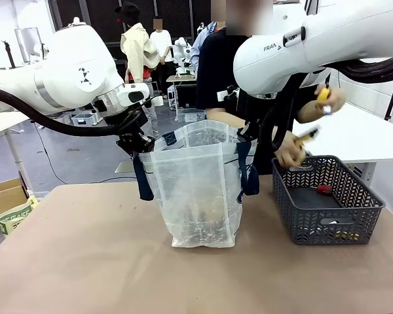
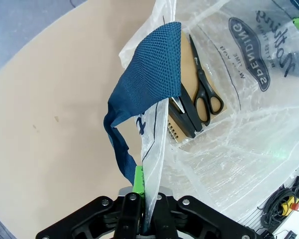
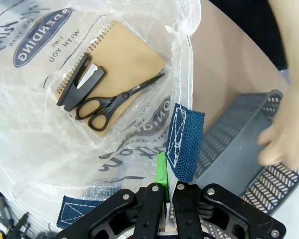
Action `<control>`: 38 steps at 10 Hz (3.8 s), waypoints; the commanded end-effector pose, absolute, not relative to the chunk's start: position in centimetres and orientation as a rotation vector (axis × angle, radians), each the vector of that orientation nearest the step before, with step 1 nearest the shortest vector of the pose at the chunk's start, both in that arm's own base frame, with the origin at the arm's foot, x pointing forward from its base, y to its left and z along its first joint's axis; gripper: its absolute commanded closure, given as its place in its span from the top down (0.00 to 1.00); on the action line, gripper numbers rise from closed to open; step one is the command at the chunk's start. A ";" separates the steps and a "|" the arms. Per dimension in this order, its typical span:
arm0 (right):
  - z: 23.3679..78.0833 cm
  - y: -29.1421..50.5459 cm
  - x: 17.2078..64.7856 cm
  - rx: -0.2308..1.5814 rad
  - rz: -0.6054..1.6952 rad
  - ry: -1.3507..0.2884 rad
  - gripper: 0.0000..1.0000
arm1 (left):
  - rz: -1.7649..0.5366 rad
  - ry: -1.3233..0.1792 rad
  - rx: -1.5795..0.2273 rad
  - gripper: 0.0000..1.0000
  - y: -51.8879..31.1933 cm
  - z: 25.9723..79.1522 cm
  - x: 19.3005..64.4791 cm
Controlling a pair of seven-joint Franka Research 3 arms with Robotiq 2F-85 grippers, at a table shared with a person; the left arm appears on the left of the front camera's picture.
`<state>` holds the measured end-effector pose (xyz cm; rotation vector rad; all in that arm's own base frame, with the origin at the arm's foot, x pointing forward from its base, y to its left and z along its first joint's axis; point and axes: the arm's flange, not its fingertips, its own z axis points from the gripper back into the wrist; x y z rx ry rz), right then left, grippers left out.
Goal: Transfer purchased items from the store into the shopping bag.
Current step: Move the Reusable shopping bag to the right side of the table.
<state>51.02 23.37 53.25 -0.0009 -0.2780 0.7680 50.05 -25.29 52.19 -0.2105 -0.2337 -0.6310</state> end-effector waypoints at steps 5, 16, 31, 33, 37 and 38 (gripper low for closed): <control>53.3 23.2 51.1 -0.002 0.766 -0.279 0.00 | -0.632 -0.232 -0.210 0.00 -25.3 52.2 50.0; 53.3 23.2 51.1 -0.002 0.766 -0.279 0.00 | -0.632 -0.232 -0.210 0.00 -25.3 52.2 50.0; 53.3 23.2 51.1 -0.002 0.766 -0.279 0.00 | -0.632 -0.232 -0.210 0.00 -25.3 52.2 50.0; 53.3 23.2 51.1 -0.002 0.766 -0.279 0.00 | -0.632 -0.232 -0.210 0.00 -25.3 52.2 50.0; 53.3 23.2 51.1 -0.002 0.766 -0.279 0.00 | -0.632 -0.232 -0.210 0.00 -25.3 52.2 50.0; 53.3 23.2 51.1 -0.002 0.766 -0.279 0.00 | -0.632 -0.232 -0.210 0.00 -25.3 52.2 50.0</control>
